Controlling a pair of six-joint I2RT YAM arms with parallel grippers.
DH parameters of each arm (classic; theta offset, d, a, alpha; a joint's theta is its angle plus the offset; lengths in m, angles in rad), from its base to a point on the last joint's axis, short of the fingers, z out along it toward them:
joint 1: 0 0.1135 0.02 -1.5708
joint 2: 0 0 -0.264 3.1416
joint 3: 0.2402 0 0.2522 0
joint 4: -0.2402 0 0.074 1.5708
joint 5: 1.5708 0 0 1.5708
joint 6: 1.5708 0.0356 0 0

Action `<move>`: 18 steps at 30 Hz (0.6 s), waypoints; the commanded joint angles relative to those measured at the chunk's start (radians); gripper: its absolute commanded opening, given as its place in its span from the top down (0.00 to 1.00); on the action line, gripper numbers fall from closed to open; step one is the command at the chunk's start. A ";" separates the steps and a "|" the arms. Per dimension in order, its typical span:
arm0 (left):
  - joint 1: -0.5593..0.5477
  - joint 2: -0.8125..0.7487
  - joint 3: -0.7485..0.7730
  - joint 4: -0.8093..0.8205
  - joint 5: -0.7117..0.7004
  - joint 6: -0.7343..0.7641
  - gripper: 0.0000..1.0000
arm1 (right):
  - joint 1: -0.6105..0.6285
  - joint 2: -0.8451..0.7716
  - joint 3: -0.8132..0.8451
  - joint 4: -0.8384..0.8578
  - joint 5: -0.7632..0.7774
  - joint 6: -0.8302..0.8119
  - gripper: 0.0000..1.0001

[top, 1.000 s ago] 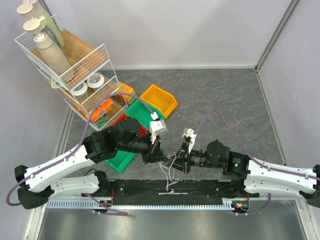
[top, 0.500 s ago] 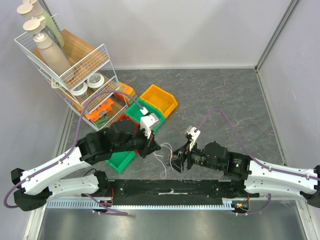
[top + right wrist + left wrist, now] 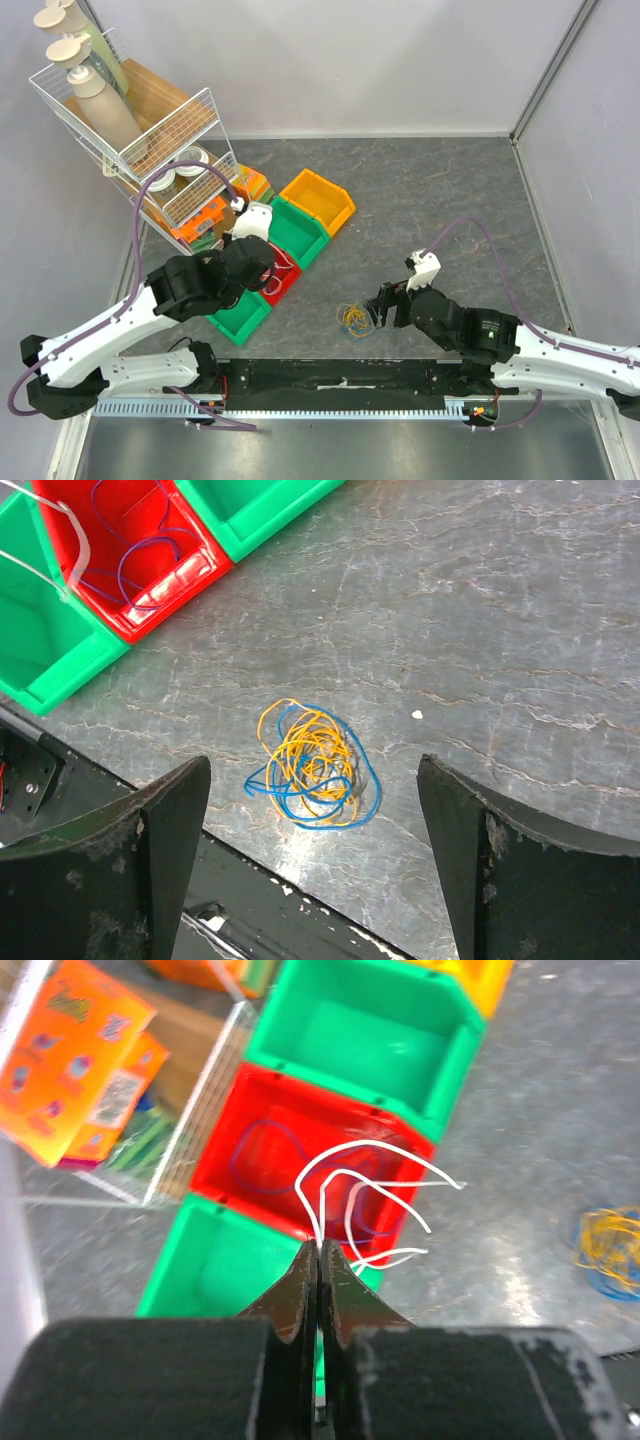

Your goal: Untangle the cables

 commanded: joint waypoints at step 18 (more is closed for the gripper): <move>0.238 -0.052 -0.176 -0.110 -0.192 -0.268 0.98 | 0.001 0.032 -0.019 -0.015 0.053 0.084 0.08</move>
